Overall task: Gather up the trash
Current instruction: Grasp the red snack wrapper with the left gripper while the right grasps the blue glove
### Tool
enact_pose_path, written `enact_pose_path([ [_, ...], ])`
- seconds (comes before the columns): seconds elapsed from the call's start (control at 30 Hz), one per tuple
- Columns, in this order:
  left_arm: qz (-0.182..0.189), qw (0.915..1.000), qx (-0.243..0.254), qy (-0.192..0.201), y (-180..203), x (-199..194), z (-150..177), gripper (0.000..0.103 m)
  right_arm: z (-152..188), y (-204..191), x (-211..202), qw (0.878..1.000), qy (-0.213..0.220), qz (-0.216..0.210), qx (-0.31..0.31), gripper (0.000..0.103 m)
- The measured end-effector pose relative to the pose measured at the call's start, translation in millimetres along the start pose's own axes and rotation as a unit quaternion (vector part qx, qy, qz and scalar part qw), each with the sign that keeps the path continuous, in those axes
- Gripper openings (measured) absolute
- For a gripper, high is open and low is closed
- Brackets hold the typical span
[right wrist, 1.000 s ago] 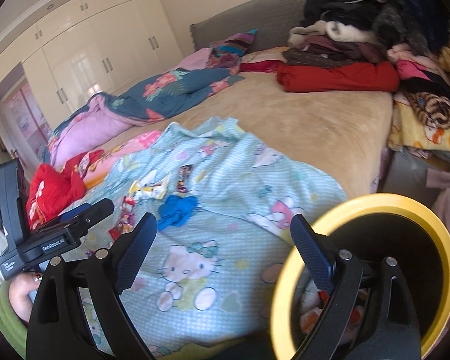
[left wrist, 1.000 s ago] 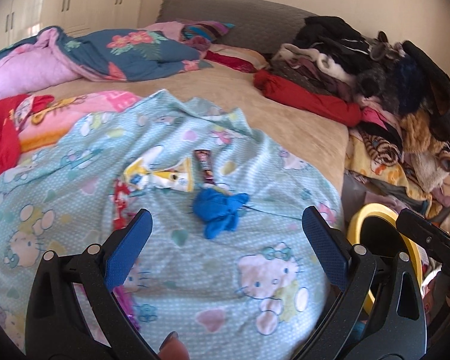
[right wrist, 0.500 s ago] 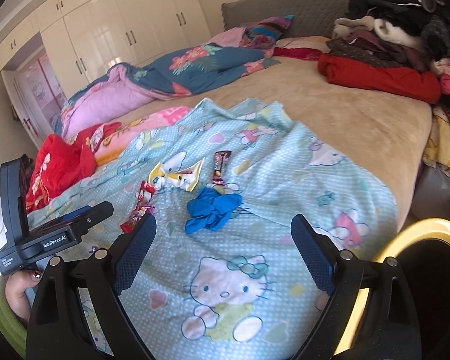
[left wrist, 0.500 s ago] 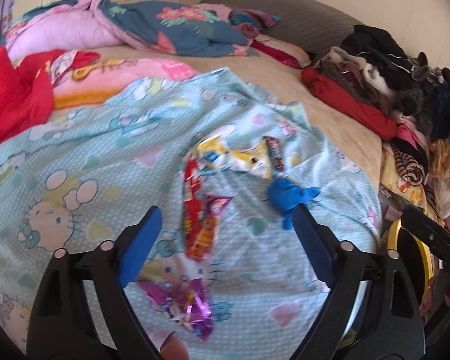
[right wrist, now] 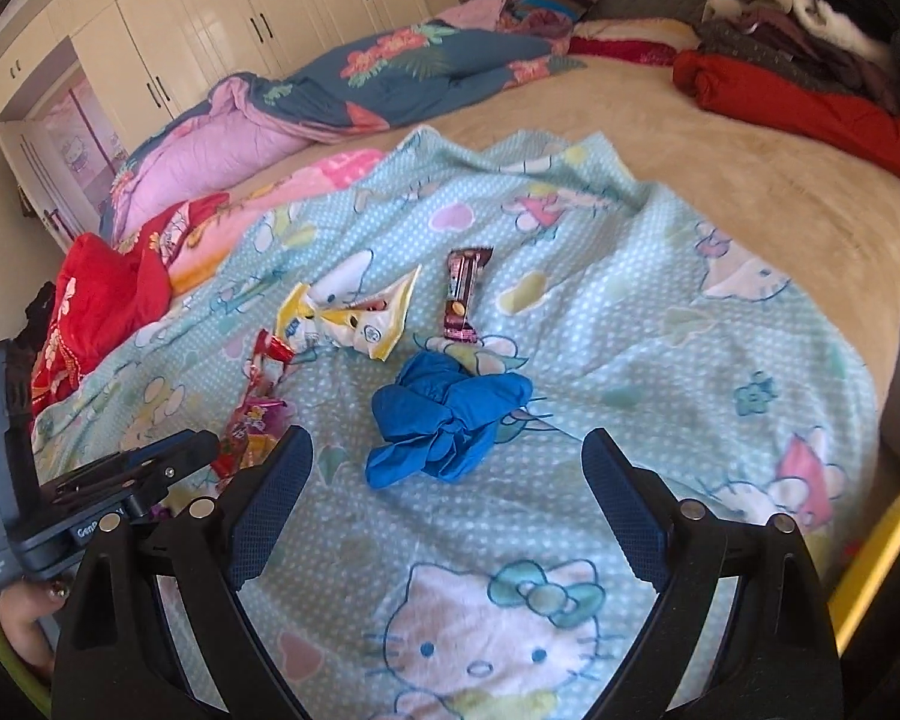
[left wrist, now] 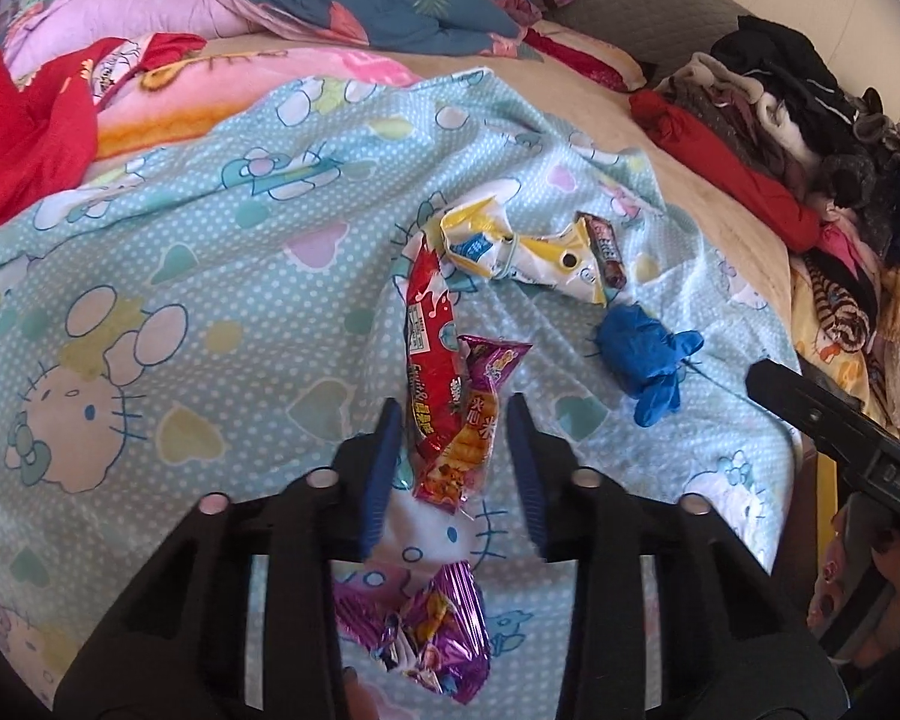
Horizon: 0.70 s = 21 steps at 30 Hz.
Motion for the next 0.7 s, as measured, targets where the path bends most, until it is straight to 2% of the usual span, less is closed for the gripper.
enact_pose_path([
  [0.3,-0.009,0.9997,-0.008,-0.019,-7,17,5,0.019,-2,-5,42,1.000,-0.030,-0.006,0.001,0.089],
  [0.43,-0.010,0.9996,-0.015,-0.022,-13,20,5,0.019,0,-8,59,0.999,-0.048,0.000,-0.005,0.086],
  [0.53,-0.008,0.9994,-0.024,-0.023,-16,22,4,0.019,3,-7,69,0.998,-0.064,0.010,-0.011,0.075],
  [0.6,-0.004,0.9994,-0.027,-0.023,-17,22,4,0.015,3,-6,71,0.998,-0.062,0.017,-0.014,0.058],
  [0.67,0.001,0.9993,-0.029,-0.023,-17,22,4,0.012,4,-3,69,0.998,-0.060,0.016,-0.014,0.034],
  [0.7,0.003,0.9993,-0.030,-0.024,-16,22,4,0.012,4,-2,67,0.998,-0.059,0.011,-0.012,0.030],
])
Point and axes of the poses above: each gripper's, at about its wrist camera, not at the fingertips, and x roughly the way its jaws point, y to its right, z to its underside, the point moved 3 cm from there along x, roughly the way its jaws point, and after that the axes turned 5 degrees about y, right-handed, at the moved point
